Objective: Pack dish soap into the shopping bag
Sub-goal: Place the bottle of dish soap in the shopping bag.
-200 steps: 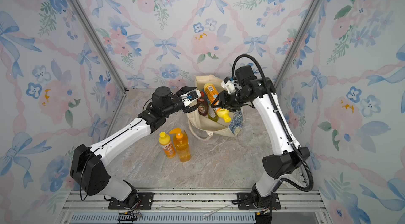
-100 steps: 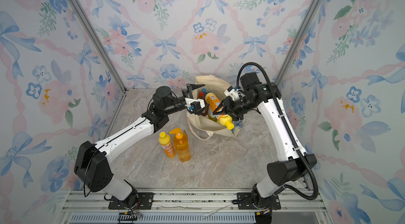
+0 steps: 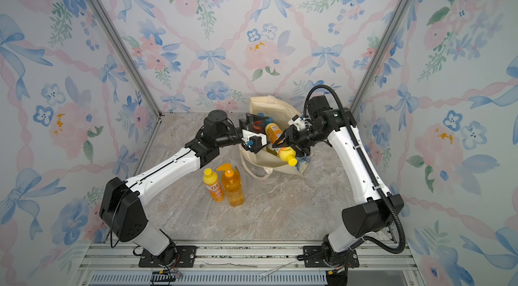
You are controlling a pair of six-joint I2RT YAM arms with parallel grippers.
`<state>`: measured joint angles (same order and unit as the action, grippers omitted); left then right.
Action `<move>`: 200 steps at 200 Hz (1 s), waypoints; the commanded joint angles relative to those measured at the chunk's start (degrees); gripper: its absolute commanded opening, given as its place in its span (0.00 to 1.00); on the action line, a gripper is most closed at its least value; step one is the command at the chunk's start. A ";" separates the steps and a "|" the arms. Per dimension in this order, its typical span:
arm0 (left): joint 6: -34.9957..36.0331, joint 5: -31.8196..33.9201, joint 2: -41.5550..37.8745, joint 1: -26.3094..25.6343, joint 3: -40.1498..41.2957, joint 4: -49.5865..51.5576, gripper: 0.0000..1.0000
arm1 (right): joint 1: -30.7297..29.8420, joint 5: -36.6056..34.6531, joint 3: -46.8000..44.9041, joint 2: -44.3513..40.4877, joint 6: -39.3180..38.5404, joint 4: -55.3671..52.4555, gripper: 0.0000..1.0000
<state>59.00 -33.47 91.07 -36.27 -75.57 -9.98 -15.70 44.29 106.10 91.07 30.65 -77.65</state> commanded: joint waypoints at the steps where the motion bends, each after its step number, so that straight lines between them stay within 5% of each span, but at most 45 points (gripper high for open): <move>1: -0.60 -6.54 -3.65 1.87 3.06 4.51 0.94 | -0.03 5.14 0.48 -3.97 -1.19 5.15 0.00; 151: -0.69 -2.40 6.53 -0.29 -3.57 -2.94 0.88 | -3.93 8.27 -3.57 -4.14 4.60 11.55 0.00; 174: -1.67 -2.32 6.35 -0.55 -3.79 -2.94 0.71 | -3.88 7.61 -4.11 -4.14 4.09 11.52 0.00; 200: -2.40 -1.59 5.42 -0.91 -3.54 -2.94 0.39 | -3.19 7.68 -5.67 -4.64 4.77 14.03 0.00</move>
<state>60.62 -35.81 96.84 -36.77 -78.00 -11.66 -18.70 48.51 101.54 89.12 36.91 -69.17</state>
